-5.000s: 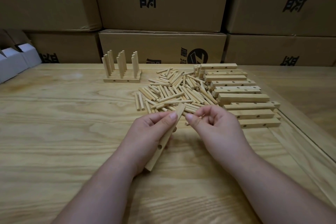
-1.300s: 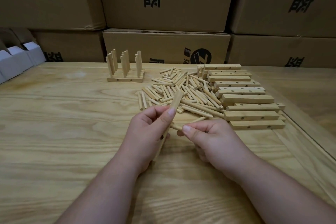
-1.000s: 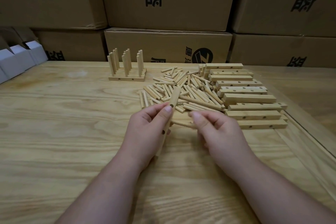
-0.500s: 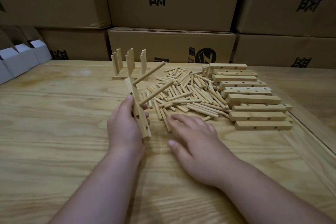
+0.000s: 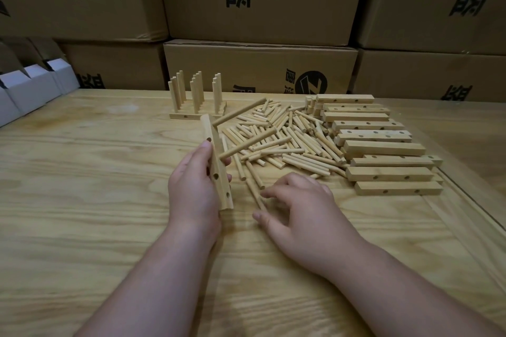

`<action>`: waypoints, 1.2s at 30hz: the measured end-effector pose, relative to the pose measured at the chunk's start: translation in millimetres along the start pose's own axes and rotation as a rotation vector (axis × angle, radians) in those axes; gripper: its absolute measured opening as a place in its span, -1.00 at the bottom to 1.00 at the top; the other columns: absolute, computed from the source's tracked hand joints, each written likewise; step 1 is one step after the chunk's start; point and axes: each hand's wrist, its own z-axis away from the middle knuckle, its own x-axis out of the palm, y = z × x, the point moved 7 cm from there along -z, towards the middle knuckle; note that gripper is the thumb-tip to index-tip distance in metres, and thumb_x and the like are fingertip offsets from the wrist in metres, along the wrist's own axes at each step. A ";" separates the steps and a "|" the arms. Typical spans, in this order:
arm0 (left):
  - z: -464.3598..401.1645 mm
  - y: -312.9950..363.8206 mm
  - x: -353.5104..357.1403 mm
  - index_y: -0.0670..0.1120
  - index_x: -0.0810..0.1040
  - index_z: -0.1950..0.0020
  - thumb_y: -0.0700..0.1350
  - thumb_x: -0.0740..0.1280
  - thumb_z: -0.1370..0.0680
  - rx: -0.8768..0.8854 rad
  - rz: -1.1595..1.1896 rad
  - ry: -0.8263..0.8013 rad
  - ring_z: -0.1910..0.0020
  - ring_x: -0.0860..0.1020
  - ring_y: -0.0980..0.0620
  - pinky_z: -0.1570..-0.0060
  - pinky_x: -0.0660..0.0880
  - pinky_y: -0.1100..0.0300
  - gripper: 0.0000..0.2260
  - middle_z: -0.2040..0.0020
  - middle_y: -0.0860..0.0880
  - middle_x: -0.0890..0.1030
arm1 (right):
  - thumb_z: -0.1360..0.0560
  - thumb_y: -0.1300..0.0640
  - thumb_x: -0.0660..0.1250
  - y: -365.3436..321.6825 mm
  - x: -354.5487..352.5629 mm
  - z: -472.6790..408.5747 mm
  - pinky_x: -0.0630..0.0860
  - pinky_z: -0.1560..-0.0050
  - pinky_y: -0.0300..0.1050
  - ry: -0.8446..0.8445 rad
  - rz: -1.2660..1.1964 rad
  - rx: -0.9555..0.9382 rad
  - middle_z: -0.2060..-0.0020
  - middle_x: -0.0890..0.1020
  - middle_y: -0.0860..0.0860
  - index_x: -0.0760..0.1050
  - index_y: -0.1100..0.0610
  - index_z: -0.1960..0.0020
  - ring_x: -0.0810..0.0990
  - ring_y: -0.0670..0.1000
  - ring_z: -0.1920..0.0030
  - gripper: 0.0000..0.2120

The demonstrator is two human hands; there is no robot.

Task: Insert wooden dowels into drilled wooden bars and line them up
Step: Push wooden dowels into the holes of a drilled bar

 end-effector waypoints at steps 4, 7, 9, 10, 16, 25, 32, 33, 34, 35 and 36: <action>2.1 0.8 4.4 -0.14 0.66 -0.03 -0.02 0.32 -0.64 0.016 -0.042 -0.037 0.45 0.52 0.07 0.45 0.48 0.21 -0.78 0.26 -0.07 0.67 | -0.48 -0.18 0.31 5.8 3.1 0.5 0.30 -0.24 -0.04 -0.003 0.016 0.050 0.05 0.44 -0.20 0.63 -0.12 -0.09 0.37 -0.11 -0.11 -0.73; 2.1 0.8 3.2 -0.11 0.67 -0.03 0.00 0.32 -0.64 0.013 -0.049 -0.045 0.43 0.53 0.07 0.42 0.49 0.18 -0.78 0.24 -0.07 0.68 | -0.50 -0.05 0.32 11.3 -2.6 -0.1 0.42 -0.19 -0.04 0.056 0.011 0.093 0.12 0.47 -0.18 0.62 -0.09 0.05 0.43 -0.10 -0.03 -0.88; 1.9 1.3 3.0 -0.08 0.68 -0.01 0.02 0.32 -0.64 0.012 -0.059 -0.048 0.43 0.54 0.08 0.43 0.51 0.18 -0.78 0.23 -0.06 0.69 | -0.53 -0.01 0.31 16.5 -8.6 -0.8 0.48 -0.08 -0.08 0.113 -0.023 0.126 0.14 0.51 -0.18 0.57 -0.09 0.06 0.48 -0.10 0.02 -0.93; 1.8 1.8 3.2 -0.07 0.68 0.01 0.03 0.32 -0.64 0.011 -0.067 -0.049 0.43 0.54 0.09 0.44 0.51 0.19 -0.78 0.23 -0.05 0.70 | -0.55 0.00 0.31 19.4 -12.0 -0.9 0.48 0.01 -0.11 0.145 -0.057 0.145 0.16 0.53 -0.19 0.54 -0.10 0.05 0.50 -0.11 0.05 -0.96; 2.9 3.0 5.4 -0.03 0.71 0.11 0.04 0.33 -0.64 0.019 -0.081 -0.059 0.44 0.56 0.13 0.47 0.49 0.28 -0.75 0.25 -0.03 0.71 | -0.59 0.07 0.31 18.0 -19.4 3.4 0.30 0.27 -0.38 0.180 -0.279 0.101 0.23 0.55 -0.24 0.46 -0.15 0.02 0.49 -0.22 0.14 -0.89; 0.9 3.9 0.4 0.08 0.71 0.11 0.16 0.30 -0.63 -0.020 -0.089 -0.030 0.35 0.54 0.13 0.44 0.44 0.21 -0.74 0.19 0.05 0.70 | -0.55 0.16 0.37 7.6 -20.0 4.4 0.31 0.13 -0.43 0.140 -0.255 0.006 0.15 0.52 -0.28 0.50 -0.11 0.00 0.47 -0.23 0.02 -0.83; -0.5 3.8 1.8 0.02 0.68 -0.05 0.11 0.34 -0.62 -0.022 -0.036 -0.055 0.39 0.53 0.15 0.48 0.45 0.22 -0.79 0.25 0.06 0.66 | -0.48 0.19 0.44 -0.5 -24.1 5.9 0.32 0.04 -0.44 0.183 -0.239 -0.095 0.15 0.53 -0.27 0.54 -0.06 0.04 0.46 -0.26 0.01 -0.82; -0.7 3.7 2.6 0.01 0.67 -0.06 0.09 0.34 -0.62 -0.019 -0.021 -0.066 0.40 0.52 0.15 0.48 0.45 0.21 -0.80 0.27 0.06 0.64 | -0.48 0.18 0.45 -1.8 -24.2 6.2 0.33 0.02 -0.44 0.184 -0.236 -0.108 0.15 0.54 -0.25 0.56 -0.05 0.03 0.47 -0.25 0.01 -0.84; -0.7 3.6 3.8 0.00 0.67 -0.05 0.07 0.34 -0.63 -0.018 -0.004 -0.079 0.41 0.51 0.14 0.48 0.44 0.22 -0.82 0.29 0.05 0.63 | -0.48 0.18 0.46 -2.8 -24.3 6.4 0.34 0.00 -0.44 0.185 -0.242 -0.118 0.14 0.55 -0.23 0.59 -0.03 0.02 0.48 -0.23 0.00 -0.86; -0.8 3.3 5.2 -0.01 0.67 -0.04 0.05 0.35 -0.63 -0.022 0.014 -0.094 0.41 0.49 0.14 0.48 0.43 0.22 -0.83 0.30 0.05 0.61 | -0.49 0.18 0.45 -3.2 -24.8 6.9 0.35 -0.01 -0.43 0.190 -0.254 -0.127 0.14 0.56 -0.22 0.61 -0.01 0.00 0.49 -0.22 0.00 -0.87; -0.6 2.8 6.7 -0.01 0.66 -0.04 0.04 0.35 -0.62 -0.028 0.036 -0.110 0.42 0.48 0.13 0.48 0.42 0.22 -0.84 0.31 0.04 0.59 | -0.50 0.18 0.45 -3.3 -25.5 7.0 0.37 -0.02 -0.42 0.197 -0.264 -0.136 0.13 0.57 -0.22 0.64 0.01 -0.03 0.50 -0.22 -0.01 -0.87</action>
